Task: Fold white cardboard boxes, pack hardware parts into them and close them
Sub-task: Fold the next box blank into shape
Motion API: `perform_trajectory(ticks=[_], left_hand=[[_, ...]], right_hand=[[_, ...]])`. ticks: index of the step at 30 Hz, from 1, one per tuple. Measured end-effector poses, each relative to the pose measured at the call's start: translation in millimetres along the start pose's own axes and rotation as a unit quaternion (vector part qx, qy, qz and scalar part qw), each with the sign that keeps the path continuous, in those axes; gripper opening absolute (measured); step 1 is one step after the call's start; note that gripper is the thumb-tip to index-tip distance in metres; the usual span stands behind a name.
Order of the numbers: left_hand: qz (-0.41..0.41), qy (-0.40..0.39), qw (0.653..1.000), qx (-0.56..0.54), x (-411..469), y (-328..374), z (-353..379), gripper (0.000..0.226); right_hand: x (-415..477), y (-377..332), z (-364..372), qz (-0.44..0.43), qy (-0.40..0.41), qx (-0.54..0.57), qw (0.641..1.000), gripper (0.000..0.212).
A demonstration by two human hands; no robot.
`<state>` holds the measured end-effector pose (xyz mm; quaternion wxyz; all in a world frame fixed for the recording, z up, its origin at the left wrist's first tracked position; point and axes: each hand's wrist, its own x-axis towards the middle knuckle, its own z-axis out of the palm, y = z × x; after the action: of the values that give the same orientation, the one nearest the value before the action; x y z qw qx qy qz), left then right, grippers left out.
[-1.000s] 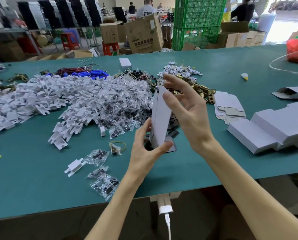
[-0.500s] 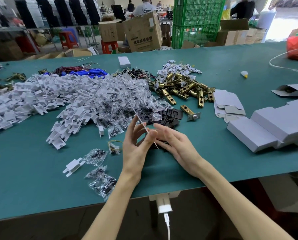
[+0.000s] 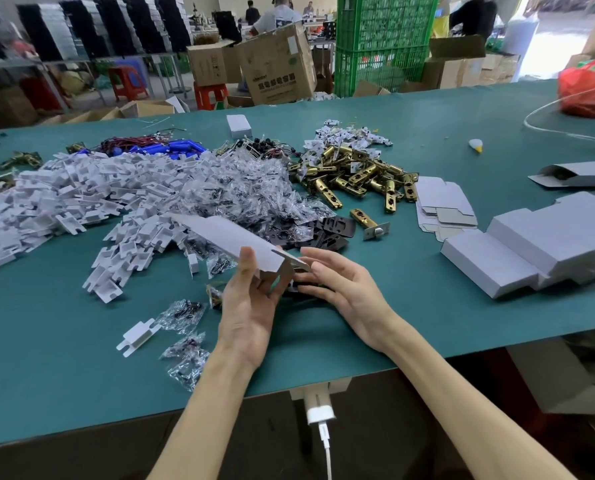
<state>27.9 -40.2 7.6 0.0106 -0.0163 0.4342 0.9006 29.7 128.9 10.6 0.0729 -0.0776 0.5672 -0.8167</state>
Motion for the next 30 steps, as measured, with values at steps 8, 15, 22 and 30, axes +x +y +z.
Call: perform_trajectory(ticks=[8,15,22,30], left_hand=[[-0.013,-0.023,0.996,0.091,-4.9,-4.3,3.1,0.116],[0.008,-0.027,0.989,0.149,-4.8,-12.1,4.8,0.076],[0.022,-0.039,0.982,0.182,-7.5,-16.4,5.2,0.086],[0.040,-0.003,0.991,0.128,-9.3,-9.8,7.8,0.093]], right_hand=[[-3.8,-0.1,4.5,-0.035,-0.067,-0.163,0.984,0.068],[-5.2,-3.4,6.4,-0.036,-0.074,-0.154,0.985,0.068],[-0.3,2.6,-0.6,-0.019,-0.062,-0.092,0.994,0.041],[-2.9,0.1,2.2,-0.036,-0.058,-0.094,0.993,0.035]])
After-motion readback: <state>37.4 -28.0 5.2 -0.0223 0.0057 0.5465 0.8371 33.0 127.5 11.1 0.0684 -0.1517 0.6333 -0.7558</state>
